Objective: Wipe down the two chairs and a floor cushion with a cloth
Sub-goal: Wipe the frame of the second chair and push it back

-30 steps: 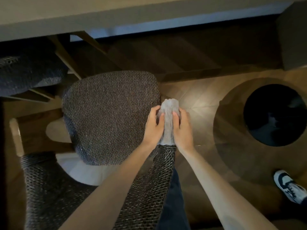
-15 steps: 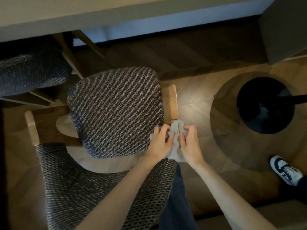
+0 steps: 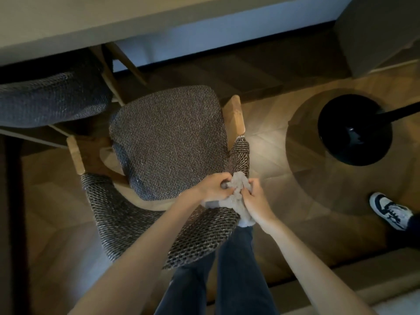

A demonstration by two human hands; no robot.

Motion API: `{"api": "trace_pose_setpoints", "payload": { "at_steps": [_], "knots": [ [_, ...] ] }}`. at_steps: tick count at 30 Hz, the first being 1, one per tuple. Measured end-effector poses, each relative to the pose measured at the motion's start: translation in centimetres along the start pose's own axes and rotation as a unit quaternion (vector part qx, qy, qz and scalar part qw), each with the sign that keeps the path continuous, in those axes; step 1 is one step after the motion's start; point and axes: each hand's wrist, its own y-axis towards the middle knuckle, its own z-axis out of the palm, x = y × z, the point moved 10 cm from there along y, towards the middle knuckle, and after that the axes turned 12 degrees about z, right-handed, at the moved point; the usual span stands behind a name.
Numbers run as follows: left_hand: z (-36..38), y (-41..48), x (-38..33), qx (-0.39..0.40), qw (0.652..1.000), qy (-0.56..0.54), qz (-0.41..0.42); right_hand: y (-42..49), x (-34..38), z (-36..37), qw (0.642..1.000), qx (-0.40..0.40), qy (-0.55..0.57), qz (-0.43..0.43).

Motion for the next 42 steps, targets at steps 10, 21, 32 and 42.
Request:
{"api": "trace_pose_setpoints", "payload": {
  "at_steps": [10,21,32,42],
  "knots": [
    [0.5,-13.9,-2.8,-0.055,0.982,0.137,0.119,-13.2,-1.1,4.7,0.998,-0.027,0.024,-0.055],
    [0.8,-8.1,-2.6,-0.148,0.983,0.086,0.061,-9.5,-0.1,0.8,0.976,-0.180,0.099,-0.071],
    [-1.0,3.0,1.9,-0.226,0.969,0.001,-0.099,4.1,3.5,-2.7,0.984,-0.149,-0.001,-0.101],
    [-14.5,10.0,-1.8,-0.487,0.867,-0.106,-0.022,11.5,19.8,-7.9,0.946,-0.195,-0.047,-0.256]
  ]
}}
